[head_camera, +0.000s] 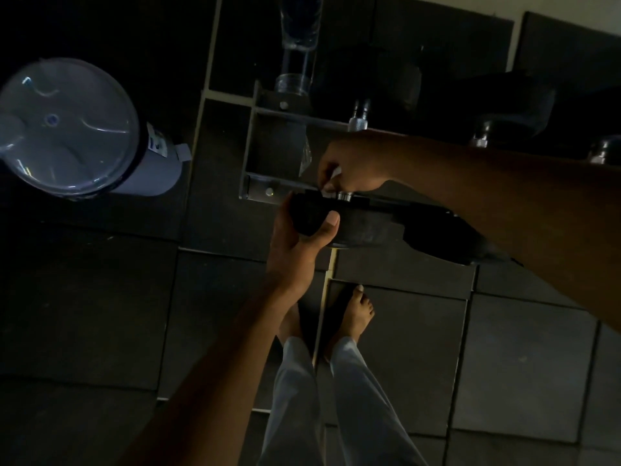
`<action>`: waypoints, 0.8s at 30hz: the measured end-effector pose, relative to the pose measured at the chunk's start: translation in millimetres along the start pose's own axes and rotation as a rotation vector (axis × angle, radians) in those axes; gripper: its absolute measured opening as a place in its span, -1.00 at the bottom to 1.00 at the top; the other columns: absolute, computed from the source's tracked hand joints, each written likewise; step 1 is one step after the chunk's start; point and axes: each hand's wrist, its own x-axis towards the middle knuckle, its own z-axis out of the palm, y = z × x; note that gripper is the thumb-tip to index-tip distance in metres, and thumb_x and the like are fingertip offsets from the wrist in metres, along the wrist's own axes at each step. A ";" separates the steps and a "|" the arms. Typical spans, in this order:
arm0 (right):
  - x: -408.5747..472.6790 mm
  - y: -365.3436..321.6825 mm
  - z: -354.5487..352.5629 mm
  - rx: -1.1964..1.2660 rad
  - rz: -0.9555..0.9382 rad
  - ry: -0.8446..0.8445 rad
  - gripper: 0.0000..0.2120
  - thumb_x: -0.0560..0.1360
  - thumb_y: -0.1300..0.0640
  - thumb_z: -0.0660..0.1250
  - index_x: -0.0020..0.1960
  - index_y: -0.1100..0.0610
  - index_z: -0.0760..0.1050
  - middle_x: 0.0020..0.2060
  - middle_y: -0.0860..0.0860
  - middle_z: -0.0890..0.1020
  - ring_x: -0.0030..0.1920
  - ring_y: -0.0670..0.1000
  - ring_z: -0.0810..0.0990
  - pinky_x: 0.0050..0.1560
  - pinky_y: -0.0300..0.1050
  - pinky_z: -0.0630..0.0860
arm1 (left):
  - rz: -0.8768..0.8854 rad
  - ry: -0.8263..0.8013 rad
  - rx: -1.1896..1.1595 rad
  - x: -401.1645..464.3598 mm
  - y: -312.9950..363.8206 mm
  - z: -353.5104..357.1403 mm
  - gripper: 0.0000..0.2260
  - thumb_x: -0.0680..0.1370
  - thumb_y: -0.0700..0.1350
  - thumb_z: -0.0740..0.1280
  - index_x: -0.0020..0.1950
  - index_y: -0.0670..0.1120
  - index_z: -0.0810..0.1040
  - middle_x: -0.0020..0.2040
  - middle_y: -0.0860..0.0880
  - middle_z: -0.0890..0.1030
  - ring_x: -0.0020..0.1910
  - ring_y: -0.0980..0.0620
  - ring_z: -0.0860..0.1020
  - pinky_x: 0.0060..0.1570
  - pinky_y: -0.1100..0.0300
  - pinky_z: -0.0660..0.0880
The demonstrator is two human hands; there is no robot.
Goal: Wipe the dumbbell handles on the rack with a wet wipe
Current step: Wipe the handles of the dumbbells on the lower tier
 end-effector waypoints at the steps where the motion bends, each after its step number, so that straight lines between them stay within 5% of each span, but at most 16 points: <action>1: -2.3 1.6 1.1 0.054 0.005 0.024 -0.91 0.58 -0.05 0.41 0.07 -0.16 0.64 -0.01 -0.22 0.63 0.06 -0.11 0.60 0.16 -0.05 0.55 | -0.003 -0.002 0.001 -0.7 1.4 0.1 -0.67 0.64 -0.05 0.43 0.27 0.27 0.40 0.23 0.14 0.51 0.03 0.47 0.54 -0.09 0.59 0.45; 4: -19.5 9.0 5.1 0.256 0.005 0.121 -0.88 0.55 -0.10 0.44 0.06 -0.13 0.67 0.02 -0.24 0.67 0.06 -0.18 0.63 0.23 -0.02 0.56 | -0.033 0.010 0.041 -0.7 4.8 -1.9 -0.63 0.62 0.04 0.46 0.32 0.31 0.39 0.27 0.15 0.51 0.17 0.28 0.53 -0.04 0.48 0.50; 10: -79.9 26.0 30.5 0.745 0.127 0.484 -0.78 0.49 -0.13 0.50 0.10 -0.11 0.68 0.06 -0.21 0.69 0.11 -0.19 0.65 0.21 -0.09 0.57 | -0.040 0.084 0.440 -1.9 20.3 0.2 -0.30 0.51 0.39 0.39 0.55 0.09 0.37 0.44 -0.01 0.47 0.41 -0.03 0.47 0.39 -0.09 0.49; 16: -146.6 49.7 39.2 1.080 0.295 0.588 -0.55 0.37 -0.05 0.63 0.22 0.00 0.66 0.05 -0.10 0.74 0.04 -0.17 0.71 0.04 -0.18 0.64 | 0.281 0.219 0.800 -25.7 62.1 34.8 -0.48 0.58 0.08 0.49 0.47 -0.05 0.45 0.48 -0.09 0.41 0.50 -0.12 0.36 0.41 -0.08 0.42; 20: -181.8 66.9 45.9 1.207 0.347 0.596 -0.77 0.50 0.15 0.54 0.13 0.02 0.63 -0.02 0.08 0.75 -0.13 -0.01 0.75 -0.13 -0.12 0.68 | 0.460 0.091 0.816 -32.6 76.1 74.5 -0.59 0.59 -0.01 0.47 0.39 -0.06 0.49 0.38 -0.09 0.47 0.40 -0.09 0.41 0.32 0.01 0.46; 24: -208.2 90.9 55.0 1.076 0.483 0.663 -0.83 0.57 -0.02 0.45 0.08 0.06 0.65 -0.07 -0.02 0.72 -0.12 -0.09 0.71 -0.10 -0.15 0.63 | 0.444 -0.067 0.732 -31.5 66.5 115.7 -0.67 0.63 0.01 0.44 0.37 0.03 0.49 0.33 0.04 0.47 0.29 0.09 0.46 0.20 0.18 0.52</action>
